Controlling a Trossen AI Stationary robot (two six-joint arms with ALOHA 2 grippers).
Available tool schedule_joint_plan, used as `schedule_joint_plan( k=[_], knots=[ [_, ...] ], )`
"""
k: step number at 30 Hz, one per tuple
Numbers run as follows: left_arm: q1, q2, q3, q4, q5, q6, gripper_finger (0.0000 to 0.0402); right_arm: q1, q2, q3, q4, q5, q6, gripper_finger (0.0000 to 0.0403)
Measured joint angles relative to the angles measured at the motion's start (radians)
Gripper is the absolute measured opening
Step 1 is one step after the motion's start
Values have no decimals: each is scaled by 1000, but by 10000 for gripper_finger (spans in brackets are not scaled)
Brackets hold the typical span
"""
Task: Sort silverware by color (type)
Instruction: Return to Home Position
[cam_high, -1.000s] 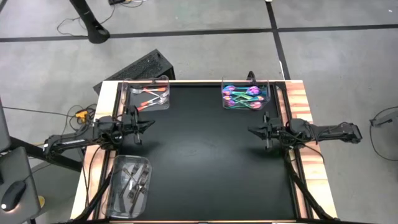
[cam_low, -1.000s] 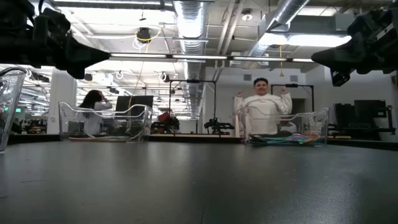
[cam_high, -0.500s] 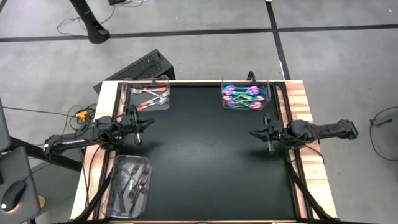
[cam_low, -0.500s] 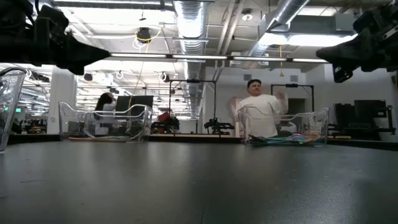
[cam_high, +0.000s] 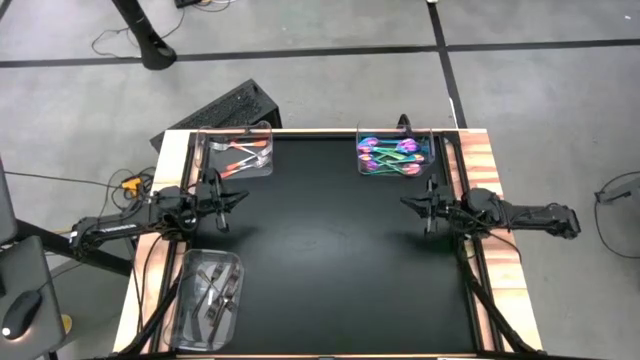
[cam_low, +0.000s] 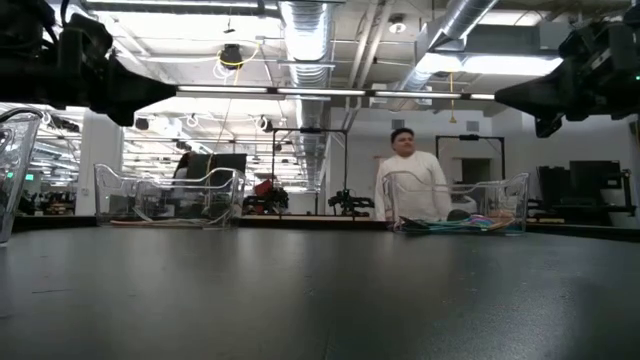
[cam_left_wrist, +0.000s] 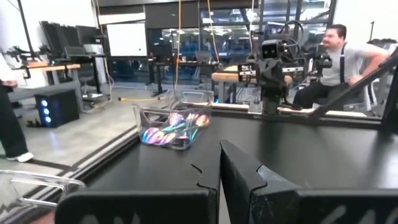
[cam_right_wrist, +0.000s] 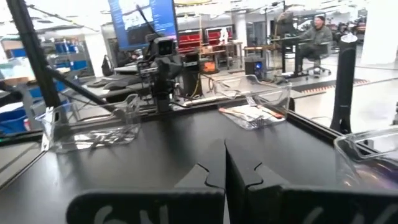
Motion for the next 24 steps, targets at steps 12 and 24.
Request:
schedule_joint_plan(
  k=[12,24],
  knots=[
    [0,2,-1,-4,7,-53,0,-12,1,0,-3,-3,65,12],
    [0,2,-2,-4,7,-53,0,-12,1,-1,-2,-3,66,12]
  ],
)
